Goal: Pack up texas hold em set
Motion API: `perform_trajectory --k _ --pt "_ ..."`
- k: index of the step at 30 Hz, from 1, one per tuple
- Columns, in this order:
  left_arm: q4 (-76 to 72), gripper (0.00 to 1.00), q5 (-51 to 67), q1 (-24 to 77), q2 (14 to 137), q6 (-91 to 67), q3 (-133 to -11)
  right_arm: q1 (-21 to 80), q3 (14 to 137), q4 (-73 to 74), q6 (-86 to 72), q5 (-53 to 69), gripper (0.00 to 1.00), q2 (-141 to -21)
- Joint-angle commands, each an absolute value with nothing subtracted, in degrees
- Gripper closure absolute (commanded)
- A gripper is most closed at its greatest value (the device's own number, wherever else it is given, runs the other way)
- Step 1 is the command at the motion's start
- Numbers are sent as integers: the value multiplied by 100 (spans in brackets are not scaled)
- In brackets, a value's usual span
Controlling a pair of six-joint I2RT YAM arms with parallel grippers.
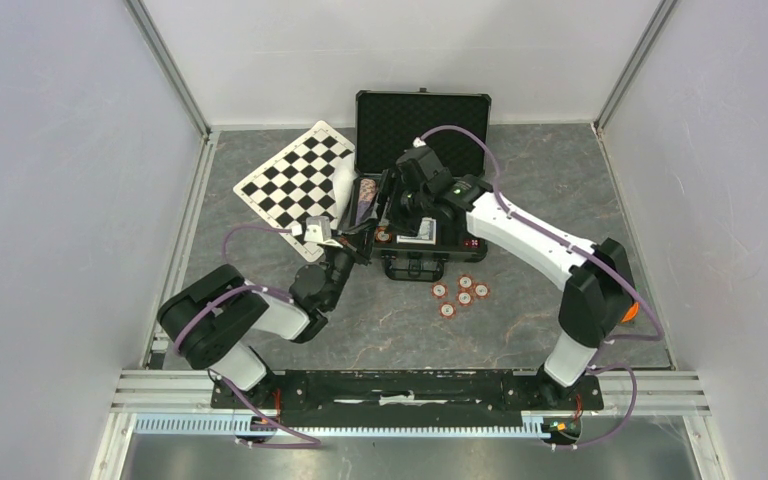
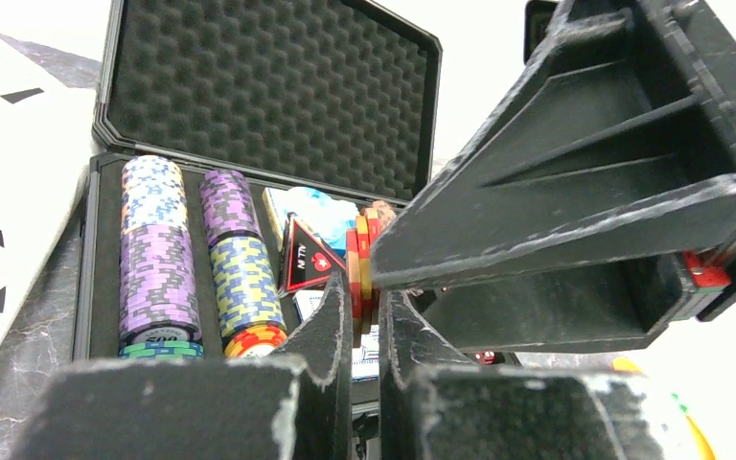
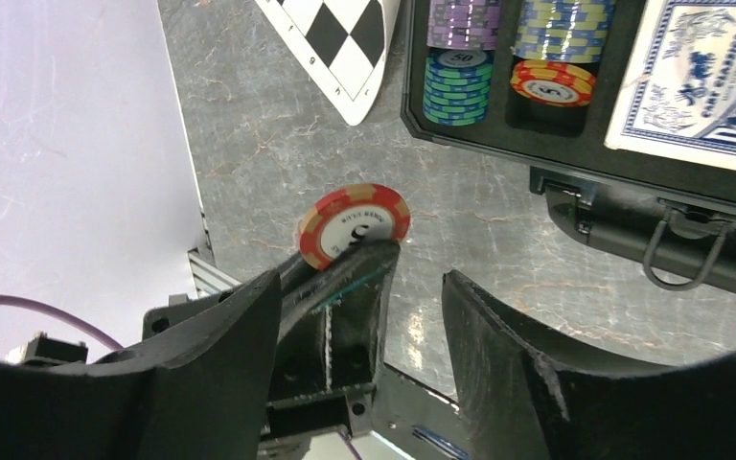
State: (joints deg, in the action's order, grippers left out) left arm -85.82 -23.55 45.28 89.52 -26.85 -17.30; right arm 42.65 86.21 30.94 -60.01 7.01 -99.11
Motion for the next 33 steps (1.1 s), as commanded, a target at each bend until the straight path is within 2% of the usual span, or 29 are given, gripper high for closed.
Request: perform_trajectory --k 1,3,7,12,14,18,20,25,27,33 --pt "-8904 98 -2033 4389 8911 -2346 -1613 4039 8451 3058 -5802 494 26 -9405" --pt "-8903 98 -1749 4239 8894 -2521 -1477 3938 8285 3059 -5645 410 19 -9237" --pt "-8581 98 -978 3936 8636 -2798 -1288 3562 7911 3010 -4958 302 16 -8867" --pt "-7047 98 298 3547 7925 -2834 -1534 3082 6598 1079 -3057 1839 14 -8080" --pt "-5974 98 677 3407 7582 -2755 -1879 3076 6478 950 -2368 2159 14 -7950" --pt "-2980 98 1092 3254 7014 -2429 -2958 3076 6459 1624 -1402 1370 17 -7657" --pt "-1942 98 1135 3253 7027 -1993 -3474 3067 6250 1748 -1232 966 17 -7315" --pt "-392 98 857 3252 7469 -1190 -4484 3051 5433 1781 -1237 114 16 -6206" --pt "-45 98 1463 3254 7668 -608 -4874 3042 5054 1806 -1285 -141 16 -5770" --pt "1299 98 1624 3252 8168 817 -5877 3037 4245 1923 -1373 -229 16 -4790"
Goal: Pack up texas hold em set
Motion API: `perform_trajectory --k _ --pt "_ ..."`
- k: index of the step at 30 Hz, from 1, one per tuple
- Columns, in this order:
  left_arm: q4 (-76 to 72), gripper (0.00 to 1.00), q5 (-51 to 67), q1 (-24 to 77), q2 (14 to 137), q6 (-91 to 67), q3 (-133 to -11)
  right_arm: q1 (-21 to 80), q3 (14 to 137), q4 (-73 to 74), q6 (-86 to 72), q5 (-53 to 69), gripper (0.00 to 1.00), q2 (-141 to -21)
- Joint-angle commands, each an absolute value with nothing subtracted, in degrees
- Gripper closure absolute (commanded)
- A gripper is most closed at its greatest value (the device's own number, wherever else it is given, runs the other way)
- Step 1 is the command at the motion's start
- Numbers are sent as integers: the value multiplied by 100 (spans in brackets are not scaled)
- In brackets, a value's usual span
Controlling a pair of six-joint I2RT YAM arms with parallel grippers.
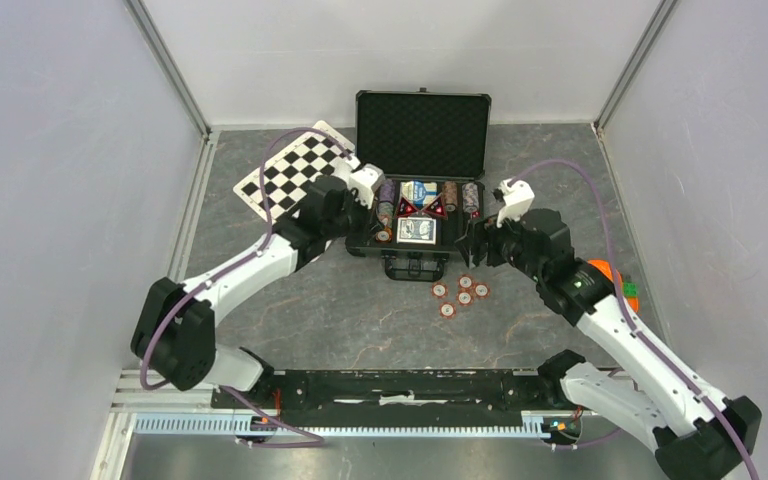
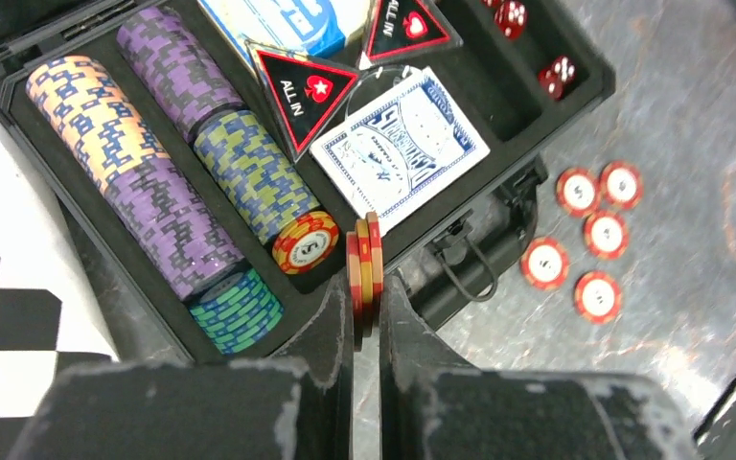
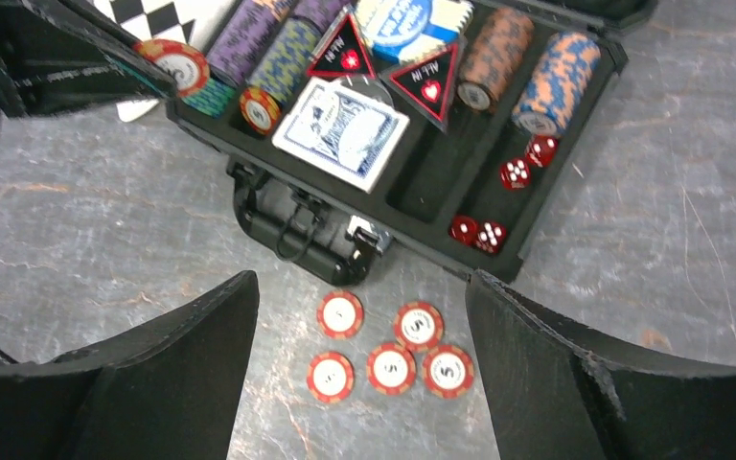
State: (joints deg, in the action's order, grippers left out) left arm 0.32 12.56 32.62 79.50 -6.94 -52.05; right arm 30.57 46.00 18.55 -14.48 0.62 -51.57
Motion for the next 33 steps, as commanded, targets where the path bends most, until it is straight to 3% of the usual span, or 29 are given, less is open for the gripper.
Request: perform_trajectory --k 1,13,33 --pt "1495 98 1600 3252 8249 1065 -6001 3041 4155 1961 -1376 -220 15 -4694" --pt "3649 98 1625 3511 9701 3040 -7756 3041 3525 2220 -1199 -470 16 -4182" --pt "4689 98 1157 3529 11040 3548 -9005 3039 3328 2246 -1281 -539 16 -4041"
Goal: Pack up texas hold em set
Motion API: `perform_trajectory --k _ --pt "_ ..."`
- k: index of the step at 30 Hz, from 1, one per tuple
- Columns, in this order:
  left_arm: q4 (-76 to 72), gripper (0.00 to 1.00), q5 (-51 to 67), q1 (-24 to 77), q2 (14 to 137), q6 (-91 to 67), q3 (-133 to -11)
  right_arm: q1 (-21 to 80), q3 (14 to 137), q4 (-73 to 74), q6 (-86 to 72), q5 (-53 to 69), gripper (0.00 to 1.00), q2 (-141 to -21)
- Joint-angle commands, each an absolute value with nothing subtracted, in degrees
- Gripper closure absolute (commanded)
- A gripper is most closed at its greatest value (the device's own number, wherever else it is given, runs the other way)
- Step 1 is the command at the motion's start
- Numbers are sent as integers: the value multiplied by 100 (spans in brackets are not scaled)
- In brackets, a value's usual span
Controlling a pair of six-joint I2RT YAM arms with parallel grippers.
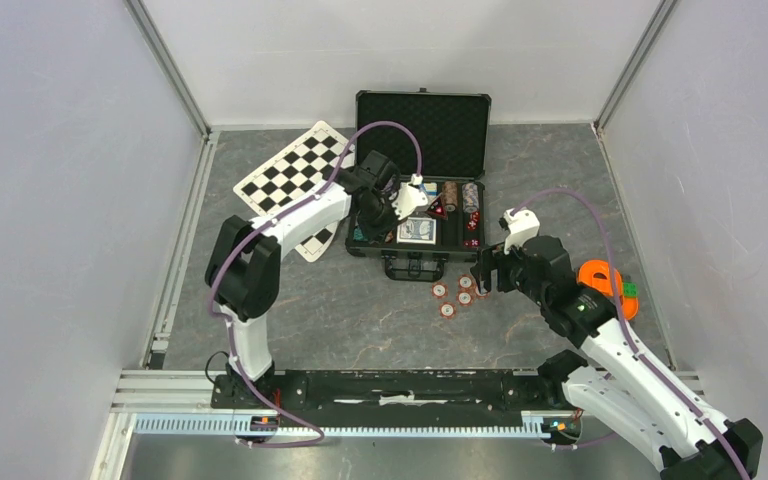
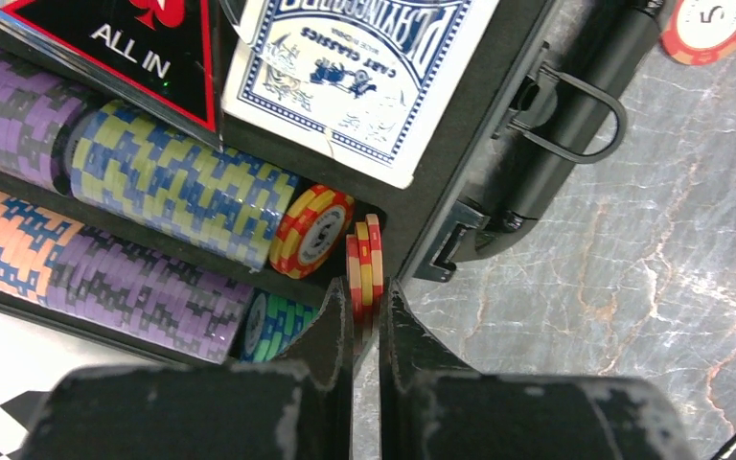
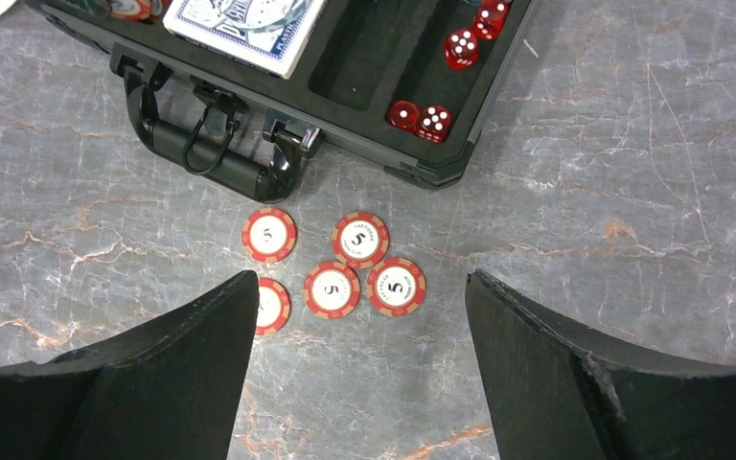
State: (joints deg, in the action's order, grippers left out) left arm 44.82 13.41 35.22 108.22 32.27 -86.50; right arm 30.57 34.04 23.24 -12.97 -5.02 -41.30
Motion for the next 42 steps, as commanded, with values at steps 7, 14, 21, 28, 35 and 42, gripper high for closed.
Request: perform_trajectory --k 7,14,21,28,35,42 --pt "5037 98 827 3557 11432 3710 -9430 3039 3252 2243 -1322 -526 16 -4030" --pt "5318 98 729 3584 11727 3998 -9635 3032 3263 2234 -1350 -513 16 -4058" --pt "4846 82 20 3733 11840 4014 -9592 3036 3235 2234 -1390 -492 16 -4053" --pt "4604 74 -136 3762 11830 4029 -9523 3029 3200 2206 -1443 -416 16 -4085" --pt "4594 70 -26 3766 11825 4082 -9475 3030 3167 2172 -1474 -352 16 -4144" --pt "5040 67 305 3766 11839 4221 -9562 3032 3122 2116 -1505 -295 16 -4195"
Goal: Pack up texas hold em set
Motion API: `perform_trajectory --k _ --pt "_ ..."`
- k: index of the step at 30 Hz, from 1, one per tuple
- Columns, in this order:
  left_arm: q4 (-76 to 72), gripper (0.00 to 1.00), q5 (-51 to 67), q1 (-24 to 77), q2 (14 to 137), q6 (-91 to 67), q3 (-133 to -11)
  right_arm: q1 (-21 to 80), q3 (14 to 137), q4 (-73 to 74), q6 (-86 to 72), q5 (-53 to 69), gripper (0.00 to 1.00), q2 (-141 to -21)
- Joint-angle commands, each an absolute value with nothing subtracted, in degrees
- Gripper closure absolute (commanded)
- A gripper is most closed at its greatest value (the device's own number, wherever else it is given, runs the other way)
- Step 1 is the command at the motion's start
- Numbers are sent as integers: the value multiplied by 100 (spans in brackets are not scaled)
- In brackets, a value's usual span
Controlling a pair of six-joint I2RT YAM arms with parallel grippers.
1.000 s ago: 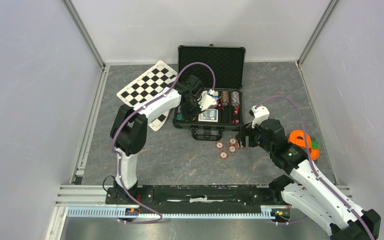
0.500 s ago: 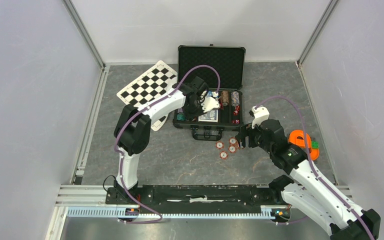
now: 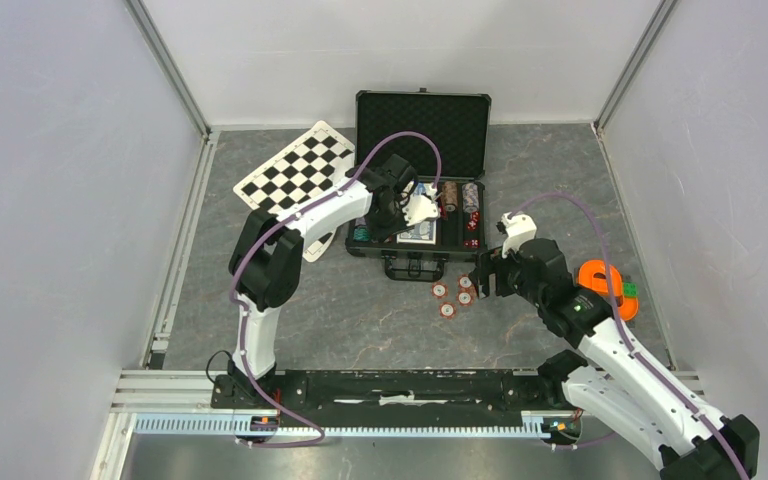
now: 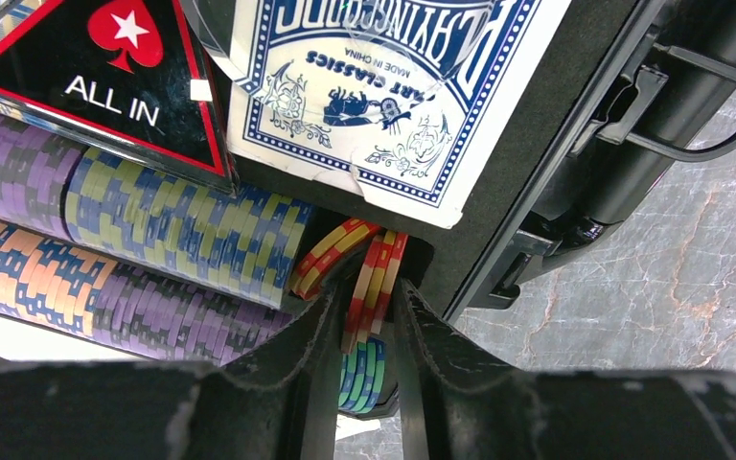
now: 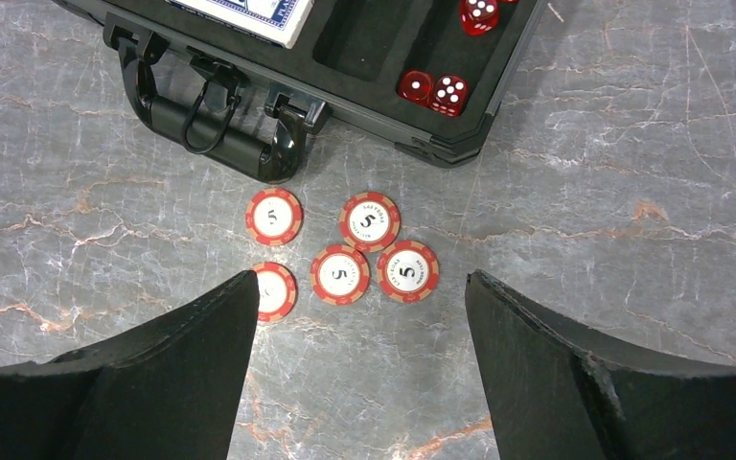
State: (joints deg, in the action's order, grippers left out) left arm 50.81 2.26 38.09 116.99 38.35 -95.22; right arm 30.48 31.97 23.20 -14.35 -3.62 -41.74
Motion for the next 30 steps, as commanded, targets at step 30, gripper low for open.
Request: perform_trajectory --k 30 --pt "5921 60 375 3788 11968 4268 -10046 3032 2963 2084 -1602 -148 16 -4123"
